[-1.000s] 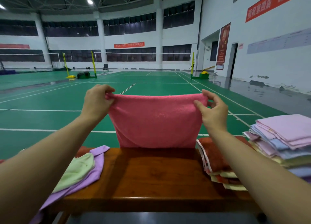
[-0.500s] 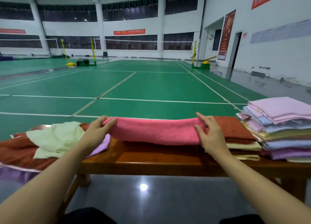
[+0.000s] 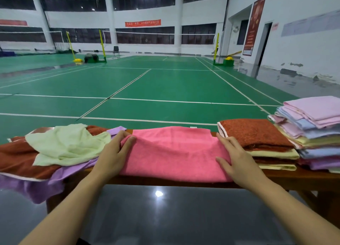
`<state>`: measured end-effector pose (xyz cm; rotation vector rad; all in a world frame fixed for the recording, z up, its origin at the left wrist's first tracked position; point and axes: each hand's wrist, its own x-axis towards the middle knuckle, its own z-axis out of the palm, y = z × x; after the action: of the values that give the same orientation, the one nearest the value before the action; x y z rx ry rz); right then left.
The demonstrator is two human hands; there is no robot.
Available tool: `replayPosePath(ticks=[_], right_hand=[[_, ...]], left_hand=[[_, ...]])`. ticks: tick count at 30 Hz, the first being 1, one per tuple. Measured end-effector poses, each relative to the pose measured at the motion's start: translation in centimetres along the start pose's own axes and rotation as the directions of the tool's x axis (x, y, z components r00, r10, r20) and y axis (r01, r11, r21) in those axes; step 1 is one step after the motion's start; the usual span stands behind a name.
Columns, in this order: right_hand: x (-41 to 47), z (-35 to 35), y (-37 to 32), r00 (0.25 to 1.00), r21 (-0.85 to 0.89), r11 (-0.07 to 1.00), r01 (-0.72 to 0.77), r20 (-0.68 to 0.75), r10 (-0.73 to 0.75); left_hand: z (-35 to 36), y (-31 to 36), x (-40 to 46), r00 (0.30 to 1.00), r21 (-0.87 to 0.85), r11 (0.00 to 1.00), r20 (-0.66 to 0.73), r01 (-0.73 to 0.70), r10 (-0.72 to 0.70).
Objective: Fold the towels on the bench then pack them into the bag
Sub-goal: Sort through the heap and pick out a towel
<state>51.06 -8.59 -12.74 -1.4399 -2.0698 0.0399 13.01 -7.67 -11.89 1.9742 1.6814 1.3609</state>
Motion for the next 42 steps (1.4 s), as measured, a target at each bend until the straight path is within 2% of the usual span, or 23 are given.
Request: replayPosePath(ticks=[4,11,14,18,21,25,27,29,31,33,34,36,37,39,42], right_hand=[[0.2,-0.6,-0.3,0.997,0.047,0.996,-0.075,-0.024,0.076],[2.4,0.6,-1.3,0.982,0.098,0.987,-0.125,-0.127,0.137],[4.6,1.3,-2.0,0.980,0.067,0.987,-0.146,-0.130,0.153],[8.8,2.3,-2.0,0.966,-0.046,0.966,-0.254,-0.053,0.251],[10.8,3.9,-1.0,0.951,-0.143,0.941,-0.308,-0.010,0.310],[12.1,6.5,1.0,0.914,-0.340,0.873,-0.349,0.085,0.398],[12.7,6.8,1.4,0.864,-0.417,0.828,-0.375,0.166,0.475],[13.8,6.1,1.1,0.825,-0.481,0.797,-0.366,0.229,0.517],[15.3,5.2,0.3,0.867,-0.501,0.816,-0.287,0.226,0.444],[17.0,4.9,-0.7,0.954,-0.429,0.899,-0.088,0.222,0.200],[17.7,5.3,-1.2,0.961,-0.349,0.936,0.040,0.271,0.060],[17.8,6.8,-1.9,0.894,-0.161,0.963,0.215,0.430,-0.128],[17.3,7.8,-1.9,0.848,-0.092,0.965,0.245,0.503,-0.167],[16.1,9.4,-1.3,0.797,-0.026,0.970,0.241,0.575,-0.183],[15.7,10.2,-0.7,0.797,-0.063,0.982,0.178,0.594,-0.106]], left_hand=[[0.4,-0.1,0.2,0.998,0.032,0.999,0.062,0.008,-0.010],[1.0,0.2,2.4,0.977,-0.076,0.987,-0.149,0.144,-0.153],[1.0,-0.4,4.6,0.960,-0.088,0.972,-0.161,0.219,-0.231],[1.8,-2.1,9.0,0.947,0.054,0.947,-0.066,0.318,-0.315],[3.7,-3.8,10.9,0.946,0.132,0.937,-0.049,0.325,-0.321],[6.2,-5.5,11.6,0.934,0.327,0.880,-0.026,0.345,-0.356],[6.9,-5.8,11.8,0.954,0.428,0.855,-0.064,0.293,-0.295],[7.3,-5.4,12.2,0.973,0.591,0.775,-0.103,0.225,-0.204],[7.7,-4.0,12.6,0.984,0.675,0.717,-0.095,0.173,-0.149],[8.8,-2.2,12.4,0.981,0.649,0.749,0.020,0.135,-0.195],[9.8,-1.6,11.9,0.963,0.654,0.752,0.140,0.085,-0.230],[12.1,-0.7,9.7,0.893,0.695,0.717,0.350,-0.046,-0.282],[12.9,-0.1,8.6,0.865,0.698,0.715,0.382,-0.040,-0.324],[13.6,0.6,6.9,0.839,0.691,0.721,0.360,0.055,-0.409],[13.5,1.0,6.7,0.849,0.671,0.741,0.370,0.037,-0.377]])
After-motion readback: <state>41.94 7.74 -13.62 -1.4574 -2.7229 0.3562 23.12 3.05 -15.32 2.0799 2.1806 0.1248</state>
